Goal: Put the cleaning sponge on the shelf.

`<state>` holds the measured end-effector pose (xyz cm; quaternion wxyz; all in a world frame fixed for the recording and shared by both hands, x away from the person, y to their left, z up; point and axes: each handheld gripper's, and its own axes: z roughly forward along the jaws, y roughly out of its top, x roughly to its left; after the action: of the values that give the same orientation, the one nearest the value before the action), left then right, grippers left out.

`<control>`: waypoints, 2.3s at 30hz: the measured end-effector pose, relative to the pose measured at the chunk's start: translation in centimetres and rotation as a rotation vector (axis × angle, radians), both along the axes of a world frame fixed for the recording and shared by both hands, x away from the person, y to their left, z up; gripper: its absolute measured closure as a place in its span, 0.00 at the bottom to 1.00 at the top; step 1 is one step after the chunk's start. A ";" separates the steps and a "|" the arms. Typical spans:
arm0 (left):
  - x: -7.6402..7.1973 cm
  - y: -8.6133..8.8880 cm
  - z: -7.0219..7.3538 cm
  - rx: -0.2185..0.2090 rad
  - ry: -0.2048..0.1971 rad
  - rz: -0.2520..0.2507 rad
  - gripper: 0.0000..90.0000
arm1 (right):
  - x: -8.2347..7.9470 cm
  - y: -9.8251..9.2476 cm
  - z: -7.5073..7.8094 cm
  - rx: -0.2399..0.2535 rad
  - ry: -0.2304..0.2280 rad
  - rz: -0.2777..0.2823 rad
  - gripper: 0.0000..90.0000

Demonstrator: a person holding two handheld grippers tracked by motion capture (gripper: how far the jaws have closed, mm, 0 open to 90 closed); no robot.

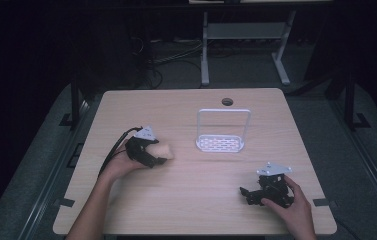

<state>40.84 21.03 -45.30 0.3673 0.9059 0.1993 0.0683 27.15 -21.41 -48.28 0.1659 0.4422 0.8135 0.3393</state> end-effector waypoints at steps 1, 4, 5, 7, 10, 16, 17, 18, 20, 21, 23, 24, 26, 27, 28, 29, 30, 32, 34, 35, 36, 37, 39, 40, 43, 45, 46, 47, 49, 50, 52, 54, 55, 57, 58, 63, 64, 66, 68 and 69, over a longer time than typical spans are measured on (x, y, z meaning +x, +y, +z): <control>0.0 0.0 -0.1 -0.001 0.000 0.001 0.16 | 0.0 0.0 0.0 0.000 0.000 0.000 0.00; 0.0 -0.2 -0.3 0.005 0.005 0.003 0.16 | 0.0 0.0 0.0 0.000 0.000 0.000 0.00; 0.0 -0.2 -0.3 0.005 0.005 0.003 0.16 | 0.0 0.0 0.0 0.000 0.000 0.000 0.00; 0.0 -0.2 -0.2 0.004 0.005 0.004 0.19 | 0.0 0.0 0.0 0.000 0.000 0.000 0.00; 0.0 -0.1 -0.2 0.002 0.001 0.007 0.24 | 0.0 0.0 0.0 0.000 0.000 0.000 0.00; 0.0 -0.1 -0.2 0.000 0.003 0.011 0.26 | 0.0 0.0 0.0 0.000 0.000 0.000 0.00; 0.0 0.0 -0.2 0.000 0.004 0.013 0.26 | 0.0 0.0 0.0 0.000 0.000 0.000 0.00; 0.0 0.0 -0.2 -0.002 0.006 0.014 0.26 | 0.0 0.0 0.0 0.000 0.000 0.000 0.00; 0.1 0.1 -0.2 -0.006 0.011 0.011 0.27 | 0.0 0.0 0.0 0.000 0.000 0.000 0.00; 0.1 0.1 -0.2 -0.006 0.011 0.011 0.27 | 0.0 0.0 0.0 0.000 0.000 0.000 0.00; 0.1 0.2 -0.2 -0.007 0.009 0.009 0.28 | 0.0 0.0 0.0 0.000 0.000 0.000 0.00; 0.0 0.2 -0.2 -0.013 0.008 0.014 0.28 | 0.0 0.0 0.0 0.000 0.000 0.000 0.00; 0.0 0.3 -0.2 -0.013 0.001 0.012 0.29 | 0.0 0.0 0.0 0.000 0.000 0.000 0.00; 0.0 0.3 -0.2 -0.013 0.001 0.012 0.29 | 0.0 0.0 0.0 0.000 0.000 0.000 0.00; 0.0 0.3 -0.2 -0.012 0.000 0.014 0.29 | 0.0 0.0 0.0 0.000 0.000 0.000 0.00; -0.1 0.3 -0.2 -0.014 0.000 0.016 0.29 | 0.0 0.0 0.0 0.000 -0.001 0.000 0.00; -0.1 0.4 -0.2 -0.015 -0.001 0.017 0.29 | 0.0 0.0 0.0 0.000 0.000 0.000 0.00; -0.1 0.3 -0.2 -0.013 0.003 0.026 0.29 | 0.0 0.0 0.0 0.000 0.000 0.000 0.00; -0.2 0.4 -0.2 -0.017 0.008 0.032 0.29 | 0.0 0.0 0.0 0.000 0.000 0.000 0.00; -0.2 0.4 -0.1 -0.021 0.010 0.034 0.29 | 0.0 0.0 0.0 0.000 0.000 0.000 0.00; -0.3 0.4 0.1 -0.025 0.007 0.036 0.29 | 0.0 0.0 0.0 0.000 0.000 0.000 0.00; -0.4 0.4 0.1 -0.028 0.009 0.042 0.29 | 0.0 0.0 0.0 0.000 0.000 0.000 0.00; -0.4 0.4 0.2 -0.028 0.007 0.046 0.29 | 0.0 0.0 0.0 0.000 0.000 0.000 0.00; -0.5 0.5 0.3 -0.028 0.007 0.048 0.29 | 0.0 0.0 0.0 0.000 -0.001 0.000 0.00; -0.7 0.4 0.6 -0.023 0.004 0.059 0.29 | 0.0 0.0 0.0 0.000 0.000 0.000 0.00; -0.8 0.4 0.7 -0.030 0.003 0.068 0.29 | 0.0 0.0 0.0 0.000 0.000 0.000 0.00; -0.9 0.4 0.8 -0.029 0.000 0.070 0.29 | 0.0 0.0 0.0 0.000 0.000 0.000 0.00; -1.0 0.3 0.9 -0.032 0.001 0.074 0.29 | 0.0 0.0 0.0 0.000 0.000 0.000 0.00; -1.2 0.3 1.1 -0.021 -0.003 0.078 0.29 | 0.0 0.0 0.0 0.000 0.000 0.000 0.00; -1.2 0.3 1.1 -0.021 -0.003 0.078 0.29 | 0.0 0.0 0.0 0.000 0.000 0.000 0.00; -1.4 0.2 1.1 -0.023 0.000 0.084 0.29 | 0.0 0.0 0.0 0.000 0.000 0.000 0.00; -1.5 0.1 1.2 -0.014 0.004 0.089 0.29 | 0.0 0.0 0.0 0.000 0.000 0.000 0.00; -1.6 0.0 1.2 -0.011 0.006 0.095 0.29 | 0.0 0.0 0.0 0.000 0.000 0.000 0.00; -1.8 0.0 1.2 -0.016 0.006 0.103 0.29 | 0.0 0.0 0.0 0.000 0.000 0.000 0.00; -1.9 0.0 1.2 -0.019 0.006 0.104 0.29 | 0.0 0.0 0.0 0.000 0.000 0.000 0.00; -2.4 -0.2 1.3 -0.020 0.007 0.119 0.29 | 0.0 0.0 0.0 0.000 0.000 0.002 0.00; -2.5 -0.2 1.3 -0.019 0.007 0.118 0.29 | 0.0 0.0 0.0 0.000 0.000 0.002 0.00; -2.7 -0.4 1.4 -0.021 0.011 0.121 0.29 | 0.0 0.0 0.0 0.000 0.000 0.002 0.00; -2.9 -0.6 1.5 -0.017 0.013 0.120 0.29 | 0.0 0.0 0.0 0.000 0.000 0.002 0.00; -3.0 -0.7 1.5 -0.014 0.012 0.116 0.29 | 0.0 0.0 0.0 0.000 0.000 0.002 0.00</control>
<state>37.82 20.32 -43.77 0.3678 0.8907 0.2540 0.0825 27.14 -21.44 -48.28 0.1655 0.4413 0.8141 0.3394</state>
